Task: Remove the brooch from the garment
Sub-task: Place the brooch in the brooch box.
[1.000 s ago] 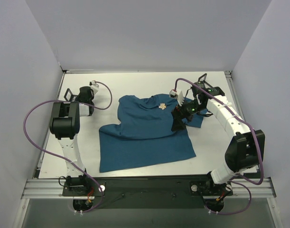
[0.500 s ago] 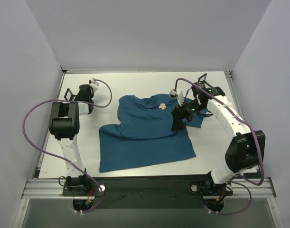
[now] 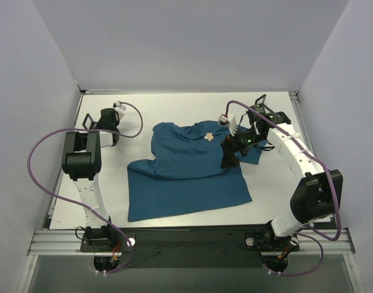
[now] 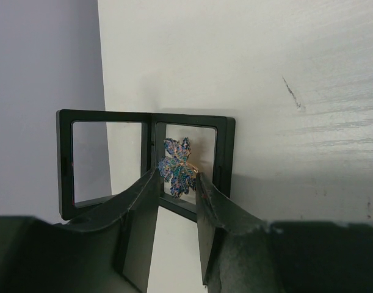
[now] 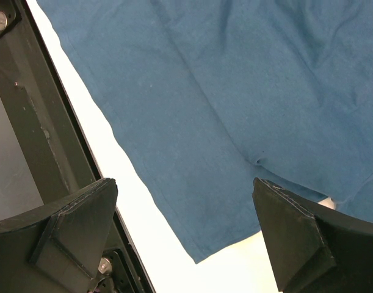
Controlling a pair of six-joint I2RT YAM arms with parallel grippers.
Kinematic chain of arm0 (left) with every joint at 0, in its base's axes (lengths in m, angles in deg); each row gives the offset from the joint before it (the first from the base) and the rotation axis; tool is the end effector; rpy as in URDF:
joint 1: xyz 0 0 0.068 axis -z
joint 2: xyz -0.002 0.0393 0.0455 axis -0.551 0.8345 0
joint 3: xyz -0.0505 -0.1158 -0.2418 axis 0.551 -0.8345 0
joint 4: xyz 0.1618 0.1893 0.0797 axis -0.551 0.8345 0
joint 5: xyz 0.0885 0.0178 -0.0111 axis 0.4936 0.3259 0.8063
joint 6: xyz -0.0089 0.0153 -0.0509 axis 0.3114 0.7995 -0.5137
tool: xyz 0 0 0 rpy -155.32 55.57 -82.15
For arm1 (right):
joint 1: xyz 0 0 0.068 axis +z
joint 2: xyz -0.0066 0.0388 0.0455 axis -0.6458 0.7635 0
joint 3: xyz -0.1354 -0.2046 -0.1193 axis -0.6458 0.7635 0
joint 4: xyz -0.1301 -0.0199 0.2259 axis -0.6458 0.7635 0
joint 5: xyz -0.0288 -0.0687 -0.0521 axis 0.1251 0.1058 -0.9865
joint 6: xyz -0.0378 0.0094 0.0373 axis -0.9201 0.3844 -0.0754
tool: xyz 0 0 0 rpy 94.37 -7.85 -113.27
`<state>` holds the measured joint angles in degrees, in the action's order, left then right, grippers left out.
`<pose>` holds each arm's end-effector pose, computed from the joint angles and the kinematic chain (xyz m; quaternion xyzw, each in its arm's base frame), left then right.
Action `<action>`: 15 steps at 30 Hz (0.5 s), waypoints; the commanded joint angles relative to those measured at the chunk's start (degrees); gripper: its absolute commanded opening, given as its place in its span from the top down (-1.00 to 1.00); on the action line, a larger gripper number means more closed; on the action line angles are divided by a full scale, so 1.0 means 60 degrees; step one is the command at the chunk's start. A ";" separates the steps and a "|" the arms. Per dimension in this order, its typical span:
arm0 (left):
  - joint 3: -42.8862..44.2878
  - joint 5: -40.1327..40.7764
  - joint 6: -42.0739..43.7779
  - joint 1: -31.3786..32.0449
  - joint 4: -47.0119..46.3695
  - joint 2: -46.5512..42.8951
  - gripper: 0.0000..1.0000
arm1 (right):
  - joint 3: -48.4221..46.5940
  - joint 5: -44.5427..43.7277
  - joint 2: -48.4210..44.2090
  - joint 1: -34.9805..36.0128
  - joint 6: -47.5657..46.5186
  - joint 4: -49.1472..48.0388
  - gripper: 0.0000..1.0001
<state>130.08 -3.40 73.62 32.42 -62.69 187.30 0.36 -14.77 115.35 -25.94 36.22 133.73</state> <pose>0.4431 0.0237 0.1277 0.1594 0.8390 0.3461 0.3884 0.2979 0.1032 0.2957 -0.4801 0.7486 0.3358 0.3105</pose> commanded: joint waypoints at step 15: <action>0.0333 -0.0121 -0.0126 -0.0124 0.0348 -0.1030 0.19 | 0.0148 0.0278 -0.0466 -0.0008 -0.0105 0.0277 -1.00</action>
<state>130.08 -3.40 73.62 32.16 -60.81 184.48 0.38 -14.77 115.21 -25.94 36.22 133.73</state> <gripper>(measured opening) 0.402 0.999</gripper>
